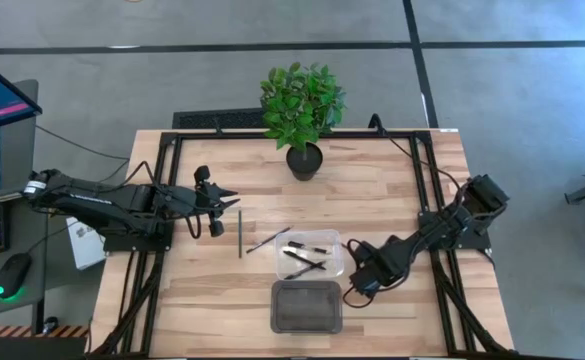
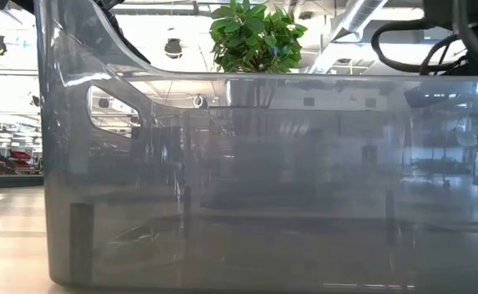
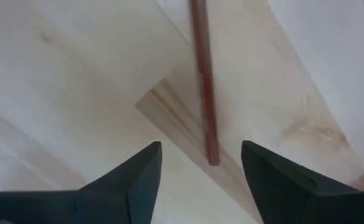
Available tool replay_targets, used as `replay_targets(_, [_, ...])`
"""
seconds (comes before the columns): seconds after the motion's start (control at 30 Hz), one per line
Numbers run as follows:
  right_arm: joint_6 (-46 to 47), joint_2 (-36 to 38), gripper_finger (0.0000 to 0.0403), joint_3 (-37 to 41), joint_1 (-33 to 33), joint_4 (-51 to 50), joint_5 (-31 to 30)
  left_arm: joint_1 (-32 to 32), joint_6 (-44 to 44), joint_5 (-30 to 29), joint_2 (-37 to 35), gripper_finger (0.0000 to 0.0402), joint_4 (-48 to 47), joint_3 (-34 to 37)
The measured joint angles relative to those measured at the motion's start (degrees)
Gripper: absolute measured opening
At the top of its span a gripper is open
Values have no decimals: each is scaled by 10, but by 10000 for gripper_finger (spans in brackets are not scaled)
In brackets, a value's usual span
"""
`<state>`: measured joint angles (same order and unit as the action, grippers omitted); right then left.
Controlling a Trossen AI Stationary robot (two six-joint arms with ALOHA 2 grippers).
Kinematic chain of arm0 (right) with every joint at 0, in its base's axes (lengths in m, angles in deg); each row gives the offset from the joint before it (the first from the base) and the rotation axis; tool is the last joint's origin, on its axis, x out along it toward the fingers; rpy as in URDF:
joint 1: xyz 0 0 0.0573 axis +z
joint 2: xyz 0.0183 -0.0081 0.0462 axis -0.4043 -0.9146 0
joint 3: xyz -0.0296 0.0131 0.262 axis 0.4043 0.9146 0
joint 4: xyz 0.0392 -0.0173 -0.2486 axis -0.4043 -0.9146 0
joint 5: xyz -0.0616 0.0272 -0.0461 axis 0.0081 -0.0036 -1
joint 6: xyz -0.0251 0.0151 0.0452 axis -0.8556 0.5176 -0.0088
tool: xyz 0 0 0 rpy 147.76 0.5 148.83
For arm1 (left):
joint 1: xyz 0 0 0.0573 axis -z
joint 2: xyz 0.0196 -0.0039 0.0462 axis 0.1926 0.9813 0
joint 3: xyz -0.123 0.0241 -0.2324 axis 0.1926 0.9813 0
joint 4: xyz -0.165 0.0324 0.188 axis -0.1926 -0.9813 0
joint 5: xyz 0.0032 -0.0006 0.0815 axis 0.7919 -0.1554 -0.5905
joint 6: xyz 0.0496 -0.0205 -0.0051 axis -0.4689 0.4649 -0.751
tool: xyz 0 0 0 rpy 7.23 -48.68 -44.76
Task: Sort pens & pencils
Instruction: Put the brown pencil into the black bin
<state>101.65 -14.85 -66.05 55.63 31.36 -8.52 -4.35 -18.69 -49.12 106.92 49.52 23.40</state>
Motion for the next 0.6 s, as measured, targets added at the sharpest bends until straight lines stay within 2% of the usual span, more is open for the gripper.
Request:
replay_targets(0.2, [-36,0,199,1,-17,15,-3,0,0,0,0,74,-3,0])
replay_targets(0.6, [-70,8,143,70,-27,98,11,0,10,0,0,74,-31,0])
